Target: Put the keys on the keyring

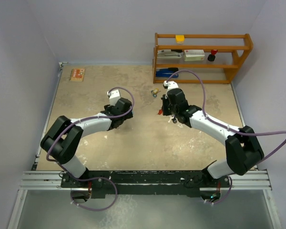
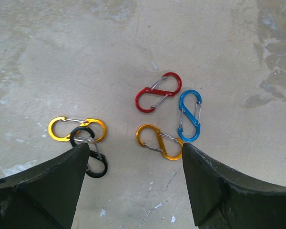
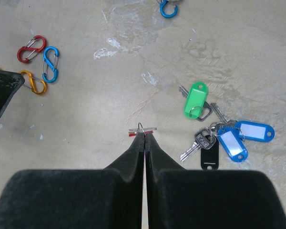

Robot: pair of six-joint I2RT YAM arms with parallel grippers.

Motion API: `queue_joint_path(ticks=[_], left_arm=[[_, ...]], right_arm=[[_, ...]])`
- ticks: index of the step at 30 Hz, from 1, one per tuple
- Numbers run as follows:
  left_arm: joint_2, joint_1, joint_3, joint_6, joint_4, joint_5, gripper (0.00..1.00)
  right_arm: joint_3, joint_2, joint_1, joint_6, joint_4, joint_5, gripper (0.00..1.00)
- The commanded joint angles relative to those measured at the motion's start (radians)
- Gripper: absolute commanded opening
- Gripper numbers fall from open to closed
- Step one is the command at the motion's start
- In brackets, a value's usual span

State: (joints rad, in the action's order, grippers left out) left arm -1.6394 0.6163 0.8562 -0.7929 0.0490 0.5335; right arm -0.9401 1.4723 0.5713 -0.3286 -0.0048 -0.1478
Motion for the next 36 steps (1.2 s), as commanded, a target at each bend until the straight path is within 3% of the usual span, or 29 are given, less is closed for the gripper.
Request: queue_joint_path(ticks=[1,13,19,36], left_arm=[[0.092,-0.006,0.002,-0.024,0.06,0.089,0.76],[0.13,-0.004,-0.062,-0.168,0.116,0.127,0.75],[0.118,-0.004,-0.107,-0.245,0.056,0.087,0.74],[0.045,-0.005,-0.098,-0.264,0.02,0.109,0.67]], right_arm=[[-0.008,-0.032,0.007,0.01,0.014,-0.021,0.0],[0.009,-0.057,0.009,0.005,0.015,-0.021,0.0],[0.012,-0.061,0.009,0.004,0.017,-0.022,0.0],[0.009,-0.047,0.008,0.003,0.023,-0.027,0.0]])
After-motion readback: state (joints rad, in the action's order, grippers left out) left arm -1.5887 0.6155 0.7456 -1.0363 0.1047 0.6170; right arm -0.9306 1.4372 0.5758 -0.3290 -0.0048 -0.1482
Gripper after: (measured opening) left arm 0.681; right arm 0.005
